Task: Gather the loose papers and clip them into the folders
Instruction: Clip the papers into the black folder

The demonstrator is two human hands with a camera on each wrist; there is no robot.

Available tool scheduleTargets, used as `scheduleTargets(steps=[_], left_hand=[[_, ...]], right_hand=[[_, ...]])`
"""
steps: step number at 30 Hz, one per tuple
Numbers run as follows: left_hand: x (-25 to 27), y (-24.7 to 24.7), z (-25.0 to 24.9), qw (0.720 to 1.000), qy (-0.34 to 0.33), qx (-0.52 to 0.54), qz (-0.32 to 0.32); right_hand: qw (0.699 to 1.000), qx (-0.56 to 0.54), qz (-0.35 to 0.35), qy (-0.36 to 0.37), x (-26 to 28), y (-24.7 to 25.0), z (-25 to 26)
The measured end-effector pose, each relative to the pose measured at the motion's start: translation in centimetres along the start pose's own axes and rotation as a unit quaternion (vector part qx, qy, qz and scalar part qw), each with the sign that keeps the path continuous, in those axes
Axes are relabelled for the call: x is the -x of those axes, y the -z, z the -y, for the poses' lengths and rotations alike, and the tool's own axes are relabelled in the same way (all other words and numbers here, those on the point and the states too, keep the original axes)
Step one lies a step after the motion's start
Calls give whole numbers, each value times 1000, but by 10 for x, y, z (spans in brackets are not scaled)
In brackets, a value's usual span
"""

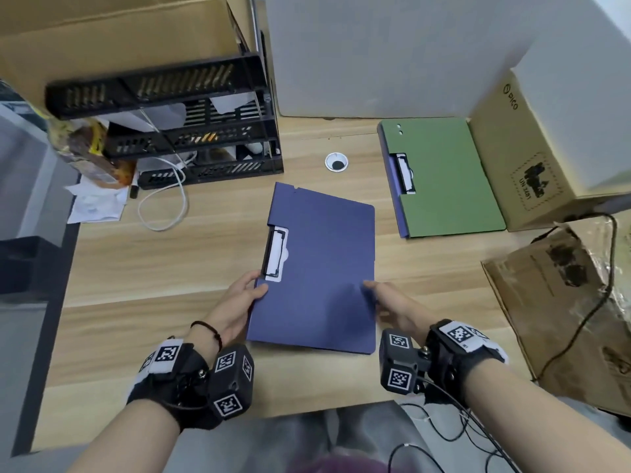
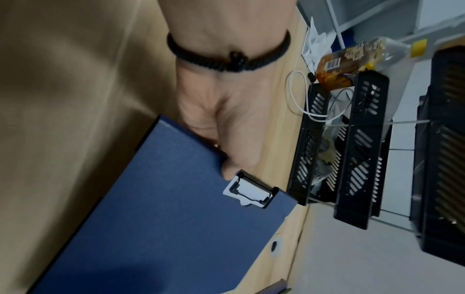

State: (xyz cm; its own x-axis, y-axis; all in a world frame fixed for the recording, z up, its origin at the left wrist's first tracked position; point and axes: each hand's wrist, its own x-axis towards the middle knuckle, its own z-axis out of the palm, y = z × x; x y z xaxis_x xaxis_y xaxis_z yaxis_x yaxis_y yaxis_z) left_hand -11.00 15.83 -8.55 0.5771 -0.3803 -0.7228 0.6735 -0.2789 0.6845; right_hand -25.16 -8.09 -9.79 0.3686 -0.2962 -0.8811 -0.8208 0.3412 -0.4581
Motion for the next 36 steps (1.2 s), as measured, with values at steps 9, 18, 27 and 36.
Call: scheduleTargets(steps=[9, 18, 27, 36], left_hand=[[-19, -47, -63, 992, -111, 50, -17], [-53, -150, -95, 986, -137, 94, 21], [-78, -203, -100, 991, -94, -23, 94], [-108, -148, -56, 989, 38, -135, -39]], right_hand=[[974, -203, 67, 77, 9, 45, 40], [883, -443, 127, 92, 19, 72, 35], [861, -490, 58, 122, -10, 78, 68], [863, -499, -23, 73, -54, 141, 62]])
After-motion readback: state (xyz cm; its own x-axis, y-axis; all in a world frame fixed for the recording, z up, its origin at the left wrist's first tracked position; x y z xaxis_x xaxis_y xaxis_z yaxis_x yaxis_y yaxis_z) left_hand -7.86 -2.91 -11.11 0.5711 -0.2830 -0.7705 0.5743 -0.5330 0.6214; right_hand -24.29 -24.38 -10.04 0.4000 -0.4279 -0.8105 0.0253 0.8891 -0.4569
